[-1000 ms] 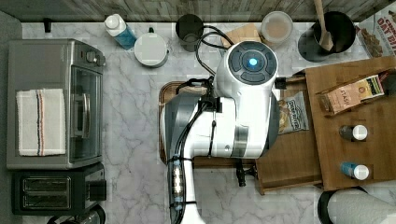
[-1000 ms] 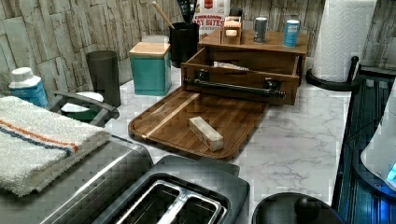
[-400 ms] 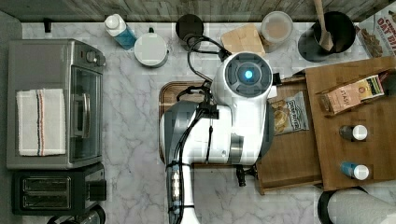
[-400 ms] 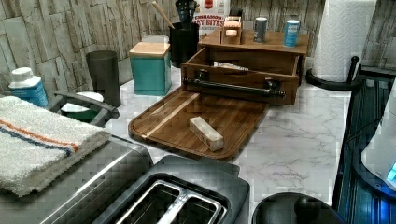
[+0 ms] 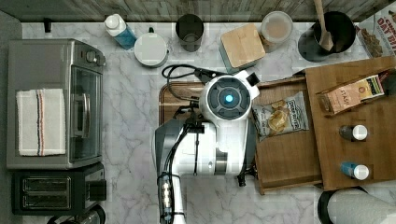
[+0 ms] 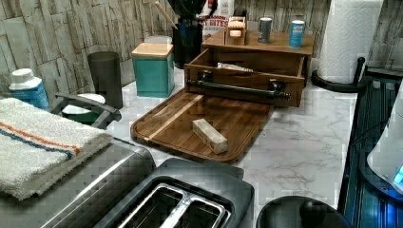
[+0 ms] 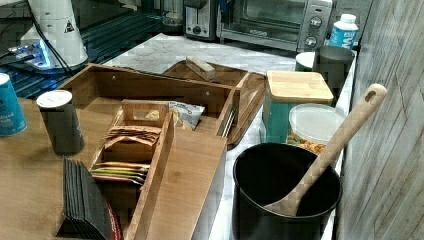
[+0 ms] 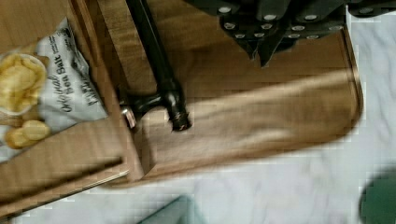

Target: Close the drawer.

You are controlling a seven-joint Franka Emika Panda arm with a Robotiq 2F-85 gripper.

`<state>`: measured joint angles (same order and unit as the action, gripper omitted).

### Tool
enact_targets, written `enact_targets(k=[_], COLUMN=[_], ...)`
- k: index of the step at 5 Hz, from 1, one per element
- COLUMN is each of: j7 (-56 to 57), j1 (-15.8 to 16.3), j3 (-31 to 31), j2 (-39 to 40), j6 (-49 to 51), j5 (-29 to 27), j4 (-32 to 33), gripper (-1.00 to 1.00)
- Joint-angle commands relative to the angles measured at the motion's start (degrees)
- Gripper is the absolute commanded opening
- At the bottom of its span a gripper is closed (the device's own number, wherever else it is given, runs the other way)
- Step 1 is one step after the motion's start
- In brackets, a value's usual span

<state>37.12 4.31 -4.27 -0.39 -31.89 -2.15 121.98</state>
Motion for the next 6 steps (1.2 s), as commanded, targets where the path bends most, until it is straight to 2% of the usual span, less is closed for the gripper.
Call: enact_targets(k=[1, 3, 5, 6], j7=[13.8, 14.1, 17.7, 20.9], j1=[2.5, 1.0, -0.9, -5.0], j3=[-1.6, -1.2, -1.7, 0.3], j2=[1.0, 3.6, 3.9, 4.9], j6=[-7.2, -18.4, -17.5, -17.0], j5=[4.4, 9.2, 9.0, 9.3], j4=[10.4, 17.0, 16.2, 14.5], gripper=[-1.00, -1.00, -1.00, -1.00])
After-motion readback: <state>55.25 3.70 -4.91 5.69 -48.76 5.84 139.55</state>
